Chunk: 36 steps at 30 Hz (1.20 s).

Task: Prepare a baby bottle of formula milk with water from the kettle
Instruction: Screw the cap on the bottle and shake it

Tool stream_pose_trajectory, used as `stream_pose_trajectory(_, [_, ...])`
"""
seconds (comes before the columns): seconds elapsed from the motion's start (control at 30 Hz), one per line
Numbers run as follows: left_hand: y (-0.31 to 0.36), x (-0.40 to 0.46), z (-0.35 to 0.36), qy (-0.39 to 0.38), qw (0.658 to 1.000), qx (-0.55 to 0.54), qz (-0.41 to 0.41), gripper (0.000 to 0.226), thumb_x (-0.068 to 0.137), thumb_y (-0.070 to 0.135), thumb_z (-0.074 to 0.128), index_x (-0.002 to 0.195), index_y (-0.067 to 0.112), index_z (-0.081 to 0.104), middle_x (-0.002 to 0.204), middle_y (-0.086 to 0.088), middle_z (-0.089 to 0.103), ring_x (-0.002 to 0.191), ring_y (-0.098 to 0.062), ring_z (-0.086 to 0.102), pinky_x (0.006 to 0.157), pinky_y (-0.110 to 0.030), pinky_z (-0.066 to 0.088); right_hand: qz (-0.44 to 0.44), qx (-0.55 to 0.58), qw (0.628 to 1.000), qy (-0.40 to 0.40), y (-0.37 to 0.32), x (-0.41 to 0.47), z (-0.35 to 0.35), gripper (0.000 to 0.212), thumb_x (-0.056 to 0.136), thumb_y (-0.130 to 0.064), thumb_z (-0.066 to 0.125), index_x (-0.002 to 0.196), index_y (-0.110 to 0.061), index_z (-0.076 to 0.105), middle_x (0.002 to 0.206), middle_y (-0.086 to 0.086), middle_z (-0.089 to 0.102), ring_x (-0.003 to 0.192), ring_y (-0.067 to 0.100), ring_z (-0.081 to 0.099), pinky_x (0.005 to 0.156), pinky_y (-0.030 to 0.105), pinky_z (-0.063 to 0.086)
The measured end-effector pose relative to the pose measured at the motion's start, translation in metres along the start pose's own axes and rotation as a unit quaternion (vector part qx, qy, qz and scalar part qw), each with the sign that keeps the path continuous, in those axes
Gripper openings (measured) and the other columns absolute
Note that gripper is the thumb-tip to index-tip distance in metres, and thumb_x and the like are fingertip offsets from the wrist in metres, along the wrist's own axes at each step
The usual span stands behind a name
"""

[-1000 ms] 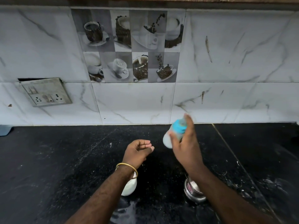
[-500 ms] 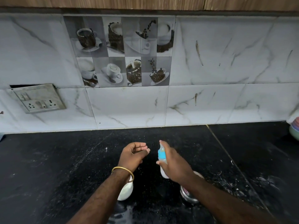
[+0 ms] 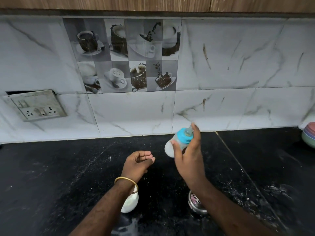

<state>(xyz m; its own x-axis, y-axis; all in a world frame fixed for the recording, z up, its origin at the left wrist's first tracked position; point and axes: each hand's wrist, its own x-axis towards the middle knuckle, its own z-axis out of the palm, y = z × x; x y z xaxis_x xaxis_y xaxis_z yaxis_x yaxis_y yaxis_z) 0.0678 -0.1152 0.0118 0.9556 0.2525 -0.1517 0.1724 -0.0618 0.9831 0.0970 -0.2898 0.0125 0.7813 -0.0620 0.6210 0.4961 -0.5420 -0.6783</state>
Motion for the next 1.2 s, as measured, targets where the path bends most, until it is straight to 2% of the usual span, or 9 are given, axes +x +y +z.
stream_pose_trajectory(0.13, [0.001, -0.002, 0.002, -0.006, 1.000, 0.003, 0.002, 0.022, 0.084, 0.009, 0.075, 0.104, 0.016, 0.072, 0.098, 0.000, 0.078, 0.092, -0.014, 0.071, 0.076, -0.034, 0.056, 0.039, -0.150, 0.929, -0.335, 0.023, -0.034, 0.000, 0.079, 0.095, -0.037, 0.059, 0.155, -0.034, 0.008, 0.147, 0.009, 0.045, 0.119, 0.023, 0.057, 0.096, 0.035, 0.048])
stream_pose_trajectory(0.3, [-0.001, 0.002, 0.003, -0.001, 1.000, 0.002, -0.001, 0.022, 0.084, 0.009, 0.075, 0.104, 0.016, 0.072, 0.098, 0.000, 0.078, 0.091, -0.013, 0.071, 0.077, -0.035, 0.057, 0.026, 0.023, 0.999, -0.032, 0.003, 0.002, -0.003, 0.076, 0.094, -0.037, 0.062, 0.153, -0.027, 0.016, 0.150, 0.005, 0.040, 0.127, 0.014, 0.049, 0.105, 0.029, 0.044])
stream_pose_trajectory(0.37, [-0.002, 0.002, 0.006, -0.002, 1.000, 0.001, -0.006, 0.022, 0.084, 0.009, 0.075, 0.104, 0.017, 0.072, 0.098, 0.000, 0.078, 0.093, -0.014, 0.071, 0.077, -0.036, 0.057, 0.007, -0.026, 0.996, -0.082, 0.009, -0.008, 0.002, 0.076, 0.094, -0.038, 0.060, 0.154, -0.026, 0.015, 0.153, 0.007, 0.039, 0.130, 0.014, 0.048, 0.105, 0.027, 0.041])
stream_pose_trajectory(0.47, [0.002, 0.001, 0.008, -0.015, 1.000, -0.002, -0.005, 0.021, 0.083, 0.009, 0.075, 0.102, 0.018, 0.072, 0.098, 0.000, 0.078, 0.092, -0.014, 0.071, 0.075, -0.034, 0.055, 0.031, -0.117, 0.943, -0.310, 0.023, -0.030, 0.001, 0.078, 0.093, -0.040, 0.062, 0.154, -0.035, 0.013, 0.147, 0.007, 0.047, 0.122, 0.024, 0.057, 0.094, 0.032, 0.046])
stream_pose_trajectory(0.63, [0.002, 0.004, 0.002, -0.001, 1.000, -0.013, -0.002, 0.020, 0.084, 0.006, 0.074, 0.101, 0.015, 0.071, 0.100, -0.004, 0.077, 0.088, -0.013, 0.069, 0.074, -0.034, 0.054, 0.037, 0.048, 0.998, -0.003, 0.000, 0.003, 0.000, 0.076, 0.093, -0.034, 0.064, 0.152, -0.028, 0.018, 0.147, 0.010, 0.045, 0.124, 0.018, 0.053, 0.102, 0.031, 0.045])
stream_pose_trajectory(0.77, [-0.001, 0.001, 0.002, -0.004, 1.000, -0.014, -0.007, 0.020, 0.084, 0.007, 0.073, 0.103, 0.016, 0.071, 0.102, -0.005, 0.077, 0.095, -0.016, 0.070, 0.075, -0.034, 0.055, 0.016, -0.124, 0.949, -0.289, 0.022, -0.033, 0.006, 0.079, 0.094, -0.040, 0.061, 0.155, -0.032, 0.012, 0.149, 0.009, 0.044, 0.126, 0.024, 0.054, 0.097, 0.034, 0.046])
stream_pose_trajectory(0.97, [-0.002, 0.003, -0.001, 0.005, 1.000, -0.020, -0.005, 0.020, 0.084, 0.006, 0.073, 0.102, 0.015, 0.071, 0.104, -0.008, 0.077, 0.097, -0.020, 0.071, 0.076, -0.036, 0.054, -0.004, -0.002, 1.000, 0.015, -0.008, 0.005, -0.001, 0.073, 0.094, -0.031, 0.064, 0.152, -0.022, 0.021, 0.146, 0.012, 0.045, 0.123, 0.019, 0.053, 0.100, 0.030, 0.046])
stream_pose_trajectory(1.1, [-0.002, 0.000, 0.000, 0.003, 1.000, -0.019, -0.004, 0.021, 0.083, 0.008, 0.074, 0.103, 0.016, 0.072, 0.102, -0.004, 0.077, 0.095, -0.017, 0.071, 0.077, -0.036, 0.056, 0.003, -0.144, 0.938, -0.314, 0.014, -0.031, 0.004, 0.078, 0.094, -0.037, 0.061, 0.156, -0.032, 0.013, 0.147, 0.009, 0.046, 0.123, 0.025, 0.056, 0.094, 0.034, 0.046])
stream_pose_trajectory(1.2, [-0.001, 0.001, -0.004, 0.004, 1.000, -0.022, -0.003, 0.022, 0.084, 0.008, 0.074, 0.105, 0.014, 0.071, 0.103, -0.004, 0.077, 0.095, -0.017, 0.071, 0.078, -0.036, 0.055, 0.004, -0.048, 0.989, -0.140, 0.005, -0.006, 0.000, 0.077, 0.094, -0.034, 0.064, 0.155, -0.025, 0.018, 0.147, 0.010, 0.046, 0.121, 0.018, 0.054, 0.097, 0.028, 0.044])
